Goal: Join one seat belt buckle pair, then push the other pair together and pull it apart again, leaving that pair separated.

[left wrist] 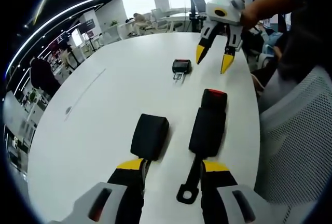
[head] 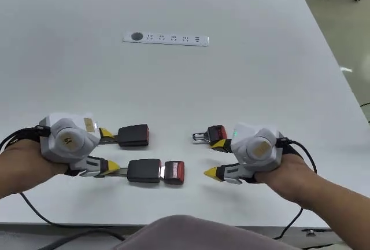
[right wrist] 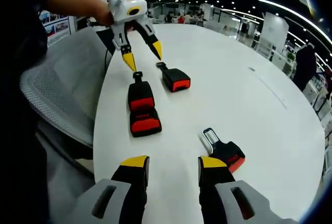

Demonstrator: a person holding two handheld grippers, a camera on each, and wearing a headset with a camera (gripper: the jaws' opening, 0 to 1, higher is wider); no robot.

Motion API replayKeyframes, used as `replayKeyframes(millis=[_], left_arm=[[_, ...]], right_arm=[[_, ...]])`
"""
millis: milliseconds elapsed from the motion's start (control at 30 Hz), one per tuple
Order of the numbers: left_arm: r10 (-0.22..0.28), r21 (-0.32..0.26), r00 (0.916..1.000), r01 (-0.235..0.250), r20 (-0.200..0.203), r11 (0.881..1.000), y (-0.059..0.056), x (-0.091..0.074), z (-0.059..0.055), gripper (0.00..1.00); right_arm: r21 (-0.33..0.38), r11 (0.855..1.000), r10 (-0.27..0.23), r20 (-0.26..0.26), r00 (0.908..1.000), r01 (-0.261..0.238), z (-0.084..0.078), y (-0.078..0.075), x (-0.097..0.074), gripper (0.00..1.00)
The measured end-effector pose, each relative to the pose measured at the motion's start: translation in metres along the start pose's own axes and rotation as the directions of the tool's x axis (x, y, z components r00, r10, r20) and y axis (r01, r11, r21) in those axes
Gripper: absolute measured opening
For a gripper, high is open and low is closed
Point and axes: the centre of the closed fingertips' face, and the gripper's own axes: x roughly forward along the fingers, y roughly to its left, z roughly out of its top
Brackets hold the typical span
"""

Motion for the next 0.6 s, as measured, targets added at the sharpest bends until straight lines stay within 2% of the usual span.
replayKeyframes(millis=[133,233,333,433,600], left_arm=[[0.006,0.014,0.9999,-0.006,-0.014,1.000,0.012,-0.001,0.001,0.43],[0.009,0.023,0.9998,-0.008,-0.017,1.000,0.022,0.000,0.003,0.43],[0.010,0.028,0.9997,-0.010,-0.022,1.000,0.027,0.001,0.007,0.44],[0.009,0.037,0.9995,-0.007,-0.029,0.999,0.035,0.005,0.009,0.45],[-0.007,0.062,0.9985,0.010,-0.054,0.998,0.043,0.016,0.010,0.45]], right_arm=[[0.001,1.000,-0.017,0.007,0.9998,0.017,0.002,-0.007,-0.004,0.34],[-0.008,1.000,-0.028,0.007,0.9996,0.028,0.003,-0.017,-0.007,0.34],[-0.014,0.999,-0.044,0.004,0.9990,0.044,0.004,-0.032,-0.010,0.33],[-0.019,0.998,-0.053,-0.001,0.9986,0.053,0.005,-0.042,-0.013,0.32],[-0.067,0.996,-0.057,-0.030,0.9979,0.055,0.004,-0.061,-0.013,0.33]])
